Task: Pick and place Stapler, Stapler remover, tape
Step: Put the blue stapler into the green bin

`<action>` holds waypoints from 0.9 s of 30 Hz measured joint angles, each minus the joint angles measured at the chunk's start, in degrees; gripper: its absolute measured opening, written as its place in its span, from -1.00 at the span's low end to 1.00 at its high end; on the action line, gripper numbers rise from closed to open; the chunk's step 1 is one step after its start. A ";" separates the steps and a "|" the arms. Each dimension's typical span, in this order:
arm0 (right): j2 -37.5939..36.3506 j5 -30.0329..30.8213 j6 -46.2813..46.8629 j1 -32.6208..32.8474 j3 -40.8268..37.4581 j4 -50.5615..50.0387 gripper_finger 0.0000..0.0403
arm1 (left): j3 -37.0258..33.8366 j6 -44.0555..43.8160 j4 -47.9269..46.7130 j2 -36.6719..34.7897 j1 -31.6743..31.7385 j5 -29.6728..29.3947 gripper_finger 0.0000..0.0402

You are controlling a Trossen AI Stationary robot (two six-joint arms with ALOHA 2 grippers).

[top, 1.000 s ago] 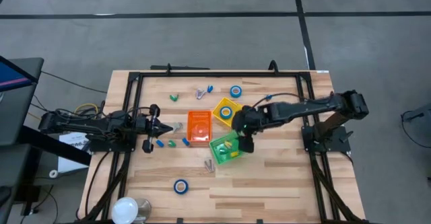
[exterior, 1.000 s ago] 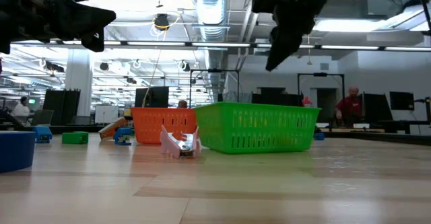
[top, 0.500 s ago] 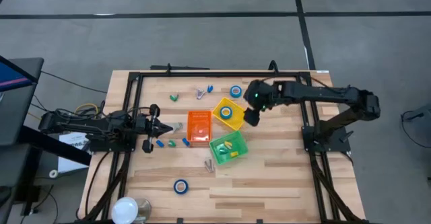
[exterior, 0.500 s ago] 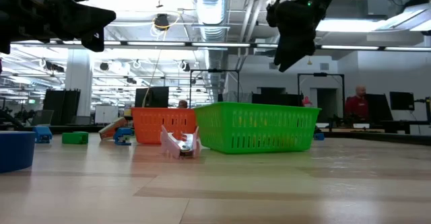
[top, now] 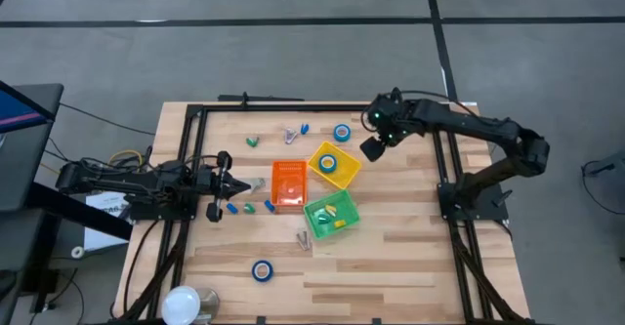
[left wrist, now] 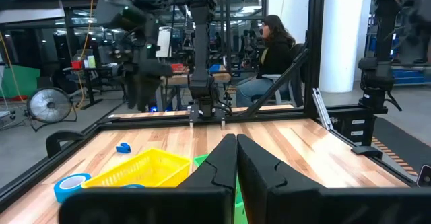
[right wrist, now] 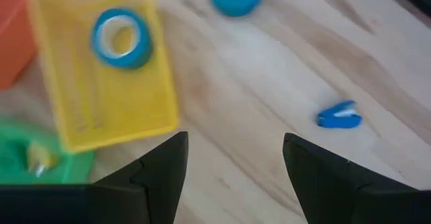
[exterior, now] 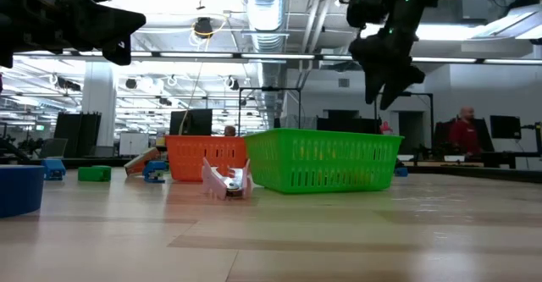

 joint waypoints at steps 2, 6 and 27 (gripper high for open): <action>0.39 0.88 2.22 -1.06 0.00 -0.06 0.16 | 0.00 -0.01 0.00 -0.01 0.01 0.00 -0.98; 0.28 2.06 6.07 -3.08 0.00 -0.03 0.16 | 0.00 -0.01 0.00 0.00 0.01 0.00 -0.98; 3.53 3.64 25.96 -11.84 -5.97 -0.44 0.16 | 0.00 0.00 0.00 0.00 0.00 0.00 -0.98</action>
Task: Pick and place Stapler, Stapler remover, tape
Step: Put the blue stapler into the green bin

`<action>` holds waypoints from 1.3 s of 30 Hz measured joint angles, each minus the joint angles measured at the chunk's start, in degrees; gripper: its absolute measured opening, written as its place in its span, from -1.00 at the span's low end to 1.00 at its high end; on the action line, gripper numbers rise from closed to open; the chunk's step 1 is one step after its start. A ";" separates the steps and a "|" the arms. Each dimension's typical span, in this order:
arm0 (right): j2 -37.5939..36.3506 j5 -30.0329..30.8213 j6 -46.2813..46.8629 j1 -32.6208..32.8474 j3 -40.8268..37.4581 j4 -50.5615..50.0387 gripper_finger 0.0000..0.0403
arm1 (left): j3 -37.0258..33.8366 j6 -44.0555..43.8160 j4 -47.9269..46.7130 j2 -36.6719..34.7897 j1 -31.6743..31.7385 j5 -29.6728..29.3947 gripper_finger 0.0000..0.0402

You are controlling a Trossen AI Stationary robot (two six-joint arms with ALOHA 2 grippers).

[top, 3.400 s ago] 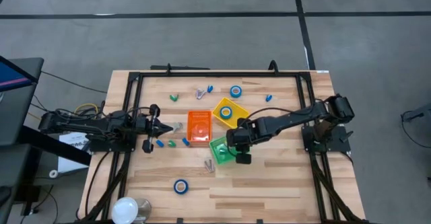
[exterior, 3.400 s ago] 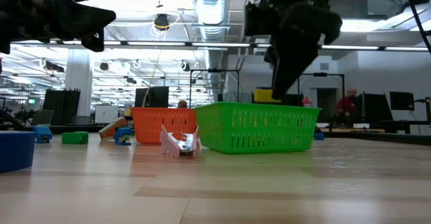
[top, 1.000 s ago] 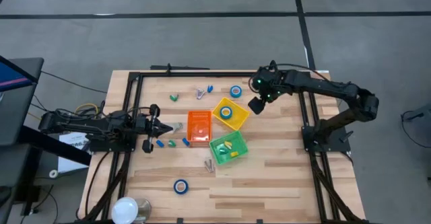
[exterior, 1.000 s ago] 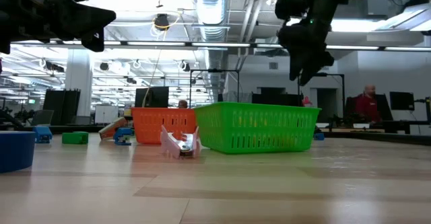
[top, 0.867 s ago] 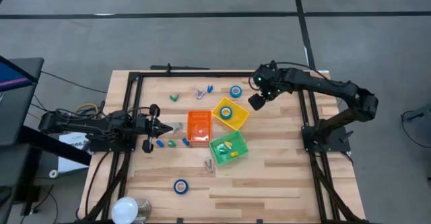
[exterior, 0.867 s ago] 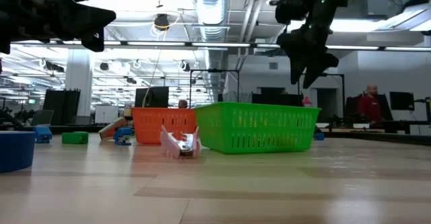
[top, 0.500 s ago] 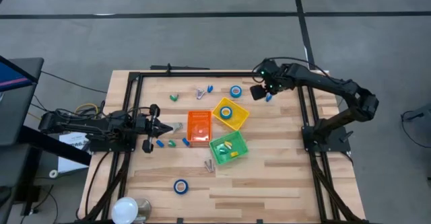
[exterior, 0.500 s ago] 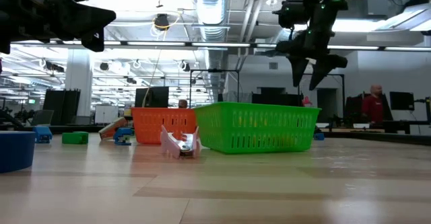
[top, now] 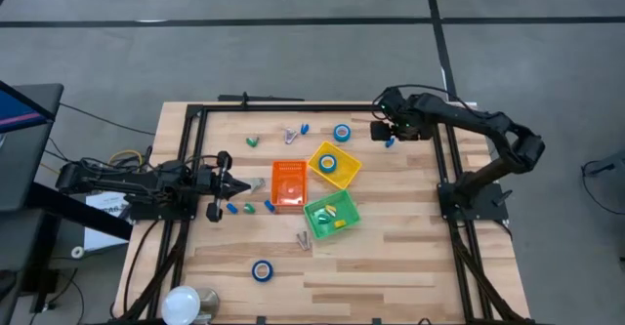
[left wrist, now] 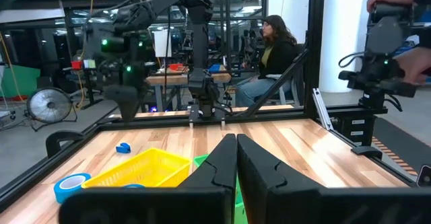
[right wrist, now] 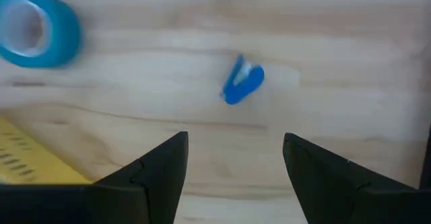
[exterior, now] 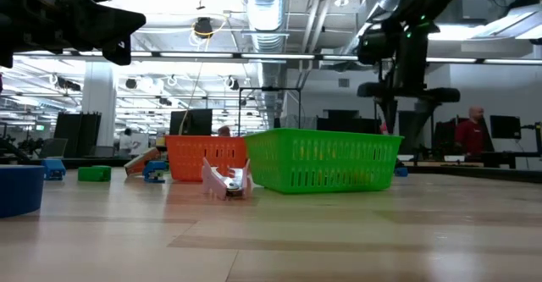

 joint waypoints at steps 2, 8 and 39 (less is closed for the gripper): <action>2.00 -1.63 -0.16 -0.91 0.79 -0.15 0.16 | 0.00 -0.01 0.00 0.00 0.01 0.00 -0.98; 7.74 -1.97 -0.33 -2.92 3.21 0.69 0.16 | 0.00 -0.01 0.02 -0.02 0.01 0.00 -0.98; 19.28 -1.65 6.14 -5.52 3.43 4.80 0.13 | 0.00 0.00 0.00 -0.02 -0.01 0.00 -0.98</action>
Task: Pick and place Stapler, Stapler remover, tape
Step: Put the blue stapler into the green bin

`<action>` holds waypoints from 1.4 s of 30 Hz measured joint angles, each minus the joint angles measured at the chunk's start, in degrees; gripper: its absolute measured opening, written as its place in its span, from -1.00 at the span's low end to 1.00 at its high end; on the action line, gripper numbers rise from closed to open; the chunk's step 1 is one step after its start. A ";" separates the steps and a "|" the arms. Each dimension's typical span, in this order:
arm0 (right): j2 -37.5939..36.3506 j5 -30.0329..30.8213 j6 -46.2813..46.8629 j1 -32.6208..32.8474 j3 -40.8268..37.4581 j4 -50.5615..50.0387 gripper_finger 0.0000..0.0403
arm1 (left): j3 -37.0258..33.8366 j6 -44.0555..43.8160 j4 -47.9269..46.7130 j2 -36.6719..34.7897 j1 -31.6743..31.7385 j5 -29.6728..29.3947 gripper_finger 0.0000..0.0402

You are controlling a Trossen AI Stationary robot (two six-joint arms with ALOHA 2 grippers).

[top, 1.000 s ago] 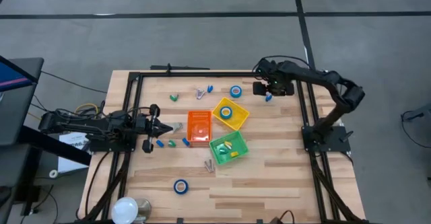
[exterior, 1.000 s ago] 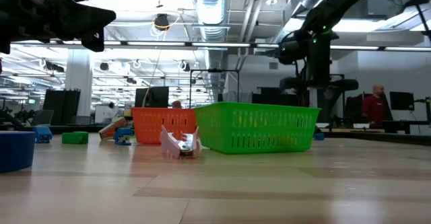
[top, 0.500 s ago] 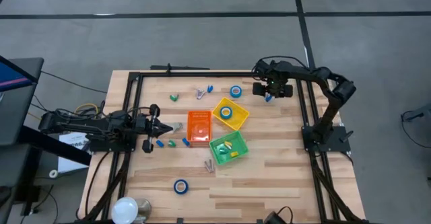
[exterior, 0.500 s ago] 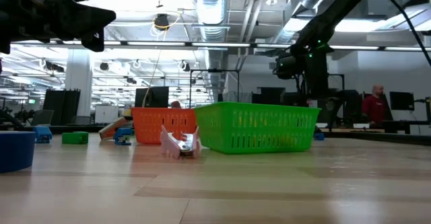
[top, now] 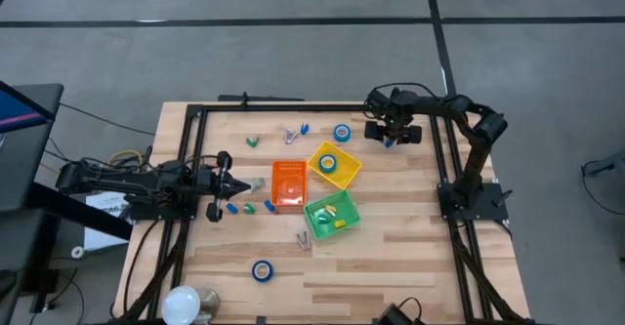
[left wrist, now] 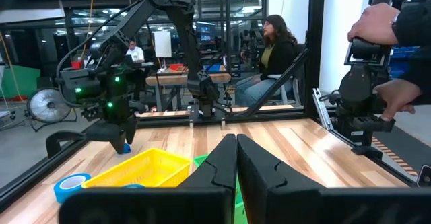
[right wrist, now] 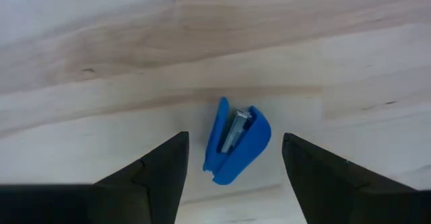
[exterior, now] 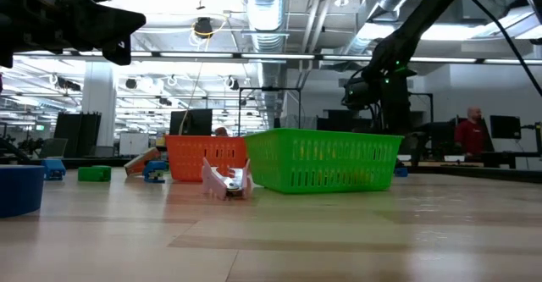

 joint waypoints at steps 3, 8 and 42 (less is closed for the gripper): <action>0.00 0.14 -0.04 0.00 -0.02 -0.01 0.04 | 0.00 -0.01 0.00 0.01 0.01 0.00 -0.98; -0.02 0.16 -0.17 0.00 -0.02 -0.03 -0.21 | 0.00 -0.01 0.00 0.02 0.02 0.00 -0.98; -13.19 1.26 -2.77 5.62 -0.02 0.96 -0.66 | 0.00 0.00 0.01 0.02 0.01 0.00 -0.98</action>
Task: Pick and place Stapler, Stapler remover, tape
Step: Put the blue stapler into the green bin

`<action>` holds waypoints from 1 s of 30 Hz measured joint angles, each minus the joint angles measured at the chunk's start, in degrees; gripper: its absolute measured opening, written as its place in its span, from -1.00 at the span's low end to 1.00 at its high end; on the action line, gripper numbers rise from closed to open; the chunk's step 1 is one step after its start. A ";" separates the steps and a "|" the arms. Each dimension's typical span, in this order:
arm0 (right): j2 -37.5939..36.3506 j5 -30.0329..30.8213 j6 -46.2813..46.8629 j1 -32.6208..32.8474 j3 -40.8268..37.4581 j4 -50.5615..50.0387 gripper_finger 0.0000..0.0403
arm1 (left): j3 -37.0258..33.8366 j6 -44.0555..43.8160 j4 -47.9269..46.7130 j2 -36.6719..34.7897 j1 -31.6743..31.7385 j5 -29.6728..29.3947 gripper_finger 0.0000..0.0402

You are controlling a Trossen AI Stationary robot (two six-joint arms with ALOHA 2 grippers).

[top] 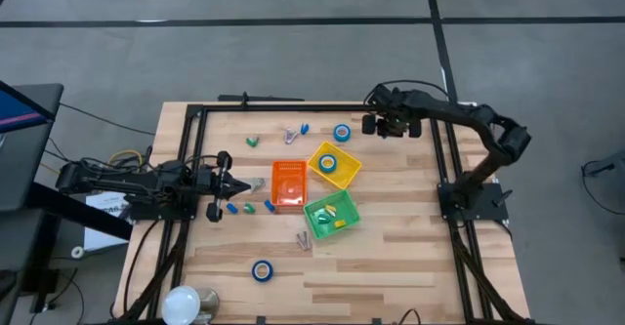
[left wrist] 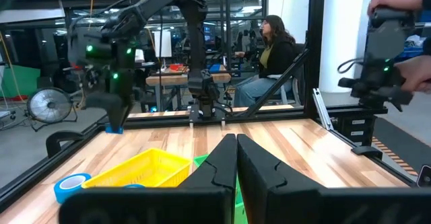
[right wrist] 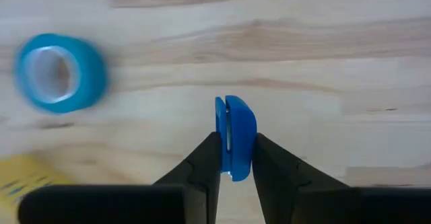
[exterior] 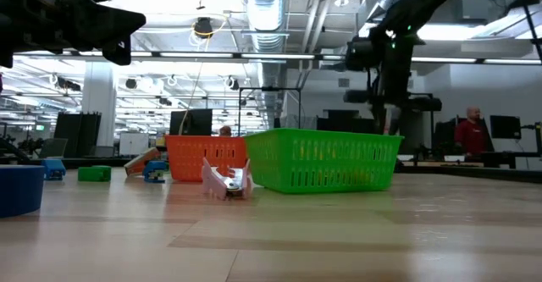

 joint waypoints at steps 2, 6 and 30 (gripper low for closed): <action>-1.49 0.00 0.00 1.51 0.00 0.81 -0.66 | 0.00 -0.01 -0.01 0.00 -0.01 0.00 -0.98; -3.69 0.00 -1.32 4.95 0.00 2.28 -0.66 | 0.00 -0.01 -0.01 -0.01 0.00 0.00 -0.98; -5.57 -0.22 -6.04 25.66 0.00 13.17 -0.66 | 0.00 0.01 -0.01 0.00 -0.01 0.00 -0.98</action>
